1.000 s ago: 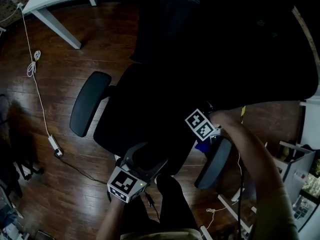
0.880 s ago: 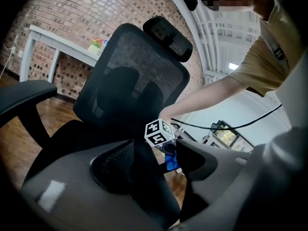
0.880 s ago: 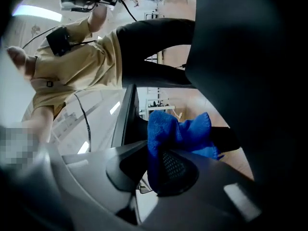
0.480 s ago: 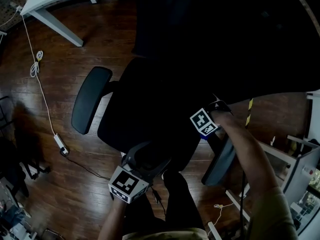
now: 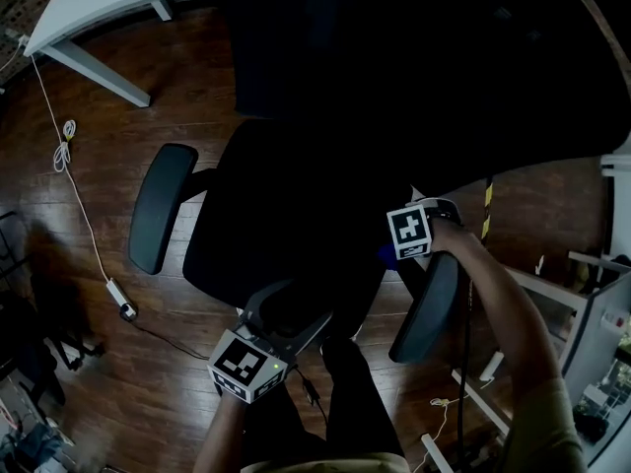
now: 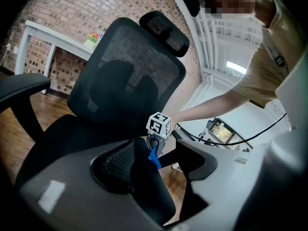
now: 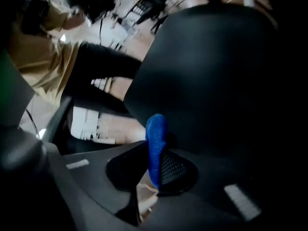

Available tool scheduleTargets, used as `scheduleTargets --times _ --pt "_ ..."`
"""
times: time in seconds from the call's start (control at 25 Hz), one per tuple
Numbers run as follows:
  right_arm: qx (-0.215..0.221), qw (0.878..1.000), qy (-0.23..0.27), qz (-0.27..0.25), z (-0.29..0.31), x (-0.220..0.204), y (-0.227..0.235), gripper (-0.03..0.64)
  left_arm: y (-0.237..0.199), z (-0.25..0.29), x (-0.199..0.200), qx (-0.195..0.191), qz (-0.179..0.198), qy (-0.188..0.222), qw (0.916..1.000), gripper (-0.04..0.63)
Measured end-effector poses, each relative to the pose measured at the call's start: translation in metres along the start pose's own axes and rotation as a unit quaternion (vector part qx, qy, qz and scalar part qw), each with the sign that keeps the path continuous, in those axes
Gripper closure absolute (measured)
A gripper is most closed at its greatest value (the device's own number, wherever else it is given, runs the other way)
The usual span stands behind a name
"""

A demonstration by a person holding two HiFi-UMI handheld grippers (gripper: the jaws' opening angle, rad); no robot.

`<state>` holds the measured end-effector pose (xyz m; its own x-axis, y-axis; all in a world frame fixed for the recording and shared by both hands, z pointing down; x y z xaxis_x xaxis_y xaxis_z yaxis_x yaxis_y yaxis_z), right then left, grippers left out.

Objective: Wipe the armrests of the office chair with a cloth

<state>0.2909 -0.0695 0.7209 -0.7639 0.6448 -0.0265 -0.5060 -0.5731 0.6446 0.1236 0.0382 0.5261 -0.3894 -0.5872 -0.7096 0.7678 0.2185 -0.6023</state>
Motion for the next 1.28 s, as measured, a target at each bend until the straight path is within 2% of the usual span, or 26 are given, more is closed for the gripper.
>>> scheduleTargets --times 0.04,0.12,0.24,0.4,0.48,0.56,0.64,0.8,0.84,0.96,1.04,1.12,1.28 --pt "-0.015 0.998 0.054 0.030 -0.014 0.009 0.003 0.586 0.001 0.002 -0.001 -0.002 0.001 -0.002 1.0000 0.342" --pt "-0.030 0.986 0.152 0.066 -0.039 0.021 0.006 0.586 0.005 0.008 0.000 -0.005 0.003 -0.009 0.9999 0.342" --pt "-0.051 0.964 0.249 0.078 -0.066 0.021 0.004 0.586 0.017 0.018 0.000 -0.013 0.010 -0.015 0.9997 0.342" --pt "-0.118 0.954 0.268 0.062 -0.081 -0.020 -0.003 0.586 0.031 0.033 -0.005 -0.027 0.015 -0.022 0.9993 0.342" --pt "-0.129 0.945 0.288 0.087 -0.078 -0.044 -0.006 0.586 0.033 0.037 -0.011 -0.031 0.015 -0.025 0.9991 0.342" --pt "-0.128 0.930 0.318 0.133 -0.066 -0.069 -0.006 0.586 0.037 0.044 -0.013 -0.033 0.015 -0.031 0.9988 0.342" --pt "-0.117 0.906 0.363 0.181 -0.050 -0.088 -0.005 0.586 0.044 0.051 -0.014 -0.036 0.015 -0.035 0.9986 0.342" --pt "-0.070 0.842 0.472 0.252 -0.017 -0.088 0.009 0.584 0.052 0.057 -0.023 -0.040 0.020 -0.046 0.9979 0.342" --pt "-0.058 0.833 0.485 0.260 -0.006 -0.084 0.013 0.586 0.051 0.058 -0.027 -0.040 0.022 -0.050 0.9977 0.342" --pt "-0.040 0.826 0.495 0.267 0.028 -0.071 0.023 0.584 0.048 0.061 -0.041 -0.031 0.024 -0.058 0.9975 0.342" --pt "-0.046 0.809 0.517 0.275 0.035 -0.065 0.032 0.584 0.046 0.060 -0.047 -0.024 0.024 -0.064 0.9974 0.341" --pt "-0.034 0.793 0.541 0.279 0.032 -0.063 0.033 0.586 0.047 0.059 -0.048 -0.021 0.025 -0.070 0.9970 0.341" --pt "0.059 0.774 0.582 0.243 0.010 -0.065 0.005 0.586 0.060 0.064 -0.045 -0.025 0.031 -0.075 0.9963 0.341"
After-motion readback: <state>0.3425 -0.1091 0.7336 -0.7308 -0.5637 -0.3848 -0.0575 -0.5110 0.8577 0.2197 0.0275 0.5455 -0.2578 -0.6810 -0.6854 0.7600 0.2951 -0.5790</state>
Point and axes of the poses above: the fingertips, and each gripper's own axes: z forward along the fingers, y to its right, x out of its top, the point moved 1 cm from there along -z, backward along the fingers, and after that the axes turned 3 degrees about -z, right-handed, at the moved point
